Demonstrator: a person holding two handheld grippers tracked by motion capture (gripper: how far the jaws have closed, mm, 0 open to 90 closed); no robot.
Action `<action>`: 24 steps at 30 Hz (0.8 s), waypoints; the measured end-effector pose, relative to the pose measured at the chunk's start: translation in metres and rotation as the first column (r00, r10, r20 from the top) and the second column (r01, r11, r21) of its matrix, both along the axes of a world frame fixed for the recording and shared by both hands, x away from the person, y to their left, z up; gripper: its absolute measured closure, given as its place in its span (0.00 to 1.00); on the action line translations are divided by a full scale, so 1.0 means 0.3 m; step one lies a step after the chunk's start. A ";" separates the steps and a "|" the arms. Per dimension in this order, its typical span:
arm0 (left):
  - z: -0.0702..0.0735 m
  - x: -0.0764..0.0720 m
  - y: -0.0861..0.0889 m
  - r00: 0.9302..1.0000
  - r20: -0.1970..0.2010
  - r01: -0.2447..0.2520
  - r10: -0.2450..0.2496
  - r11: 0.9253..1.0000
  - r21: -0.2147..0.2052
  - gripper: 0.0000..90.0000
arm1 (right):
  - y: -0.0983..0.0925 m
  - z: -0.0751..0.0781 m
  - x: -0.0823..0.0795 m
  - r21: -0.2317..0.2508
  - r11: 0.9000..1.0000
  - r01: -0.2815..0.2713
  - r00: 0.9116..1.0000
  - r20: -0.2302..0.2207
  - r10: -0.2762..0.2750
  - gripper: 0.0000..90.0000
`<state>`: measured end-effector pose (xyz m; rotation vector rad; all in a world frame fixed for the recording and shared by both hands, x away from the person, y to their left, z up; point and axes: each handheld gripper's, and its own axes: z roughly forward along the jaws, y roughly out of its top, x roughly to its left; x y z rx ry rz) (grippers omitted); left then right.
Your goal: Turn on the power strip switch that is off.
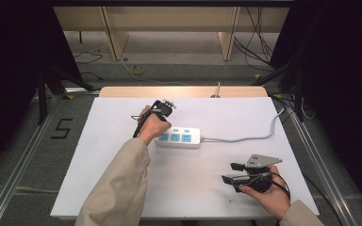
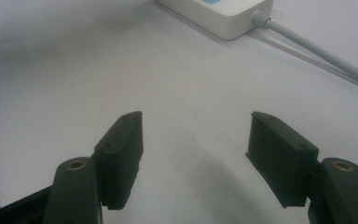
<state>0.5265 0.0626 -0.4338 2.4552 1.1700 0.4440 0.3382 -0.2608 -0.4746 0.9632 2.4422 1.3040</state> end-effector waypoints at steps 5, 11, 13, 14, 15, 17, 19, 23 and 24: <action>-0.005 0.003 0.000 1.000 -0.007 0.004 -0.004 1.000 0.004 1.00 | 0.000 0.000 0.000 0.001 1.000 0.001 1.000 0.000 -0.001 0.40; -0.008 0.005 0.003 1.000 -0.011 -0.004 0.004 1.000 0.003 1.00 | 0.000 0.001 0.000 0.001 1.000 0.001 1.000 0.000 -0.001 0.40; -0.008 0.005 0.003 1.000 -0.011 -0.005 0.005 1.000 0.000 1.00 | 0.000 0.001 0.000 0.001 1.000 0.000 1.000 0.000 0.000 0.40; -0.008 0.005 0.003 1.000 -0.011 -0.005 0.005 1.000 0.001 1.00 | 0.000 0.001 0.000 0.001 1.000 0.000 1.000 0.000 0.000 0.40; -0.008 0.005 0.002 1.000 -0.010 -0.005 0.005 1.000 0.003 1.00 | 0.000 0.001 0.000 0.001 1.000 0.000 1.000 0.000 0.000 0.40; -0.009 0.004 -0.001 1.000 -0.009 -0.003 0.003 1.000 0.007 1.00 | 0.000 0.001 0.000 0.000 1.000 0.000 1.000 0.000 0.000 0.40; -0.009 0.004 -0.004 1.000 -0.008 0.000 0.000 1.000 0.014 1.00 | 0.000 0.001 0.000 0.001 1.000 -0.001 1.000 0.001 0.001 0.40; -0.007 0.007 -0.006 1.000 -0.014 0.011 -0.011 0.999 0.038 1.00 | 0.001 0.001 -0.001 -0.001 1.000 -0.002 1.000 -0.001 0.002 0.40; -0.008 0.006 -0.008 1.000 -0.012 0.008 -0.008 0.999 0.036 1.00 | 0.001 0.002 -0.001 -0.001 1.000 -0.002 1.000 -0.001 0.002 0.40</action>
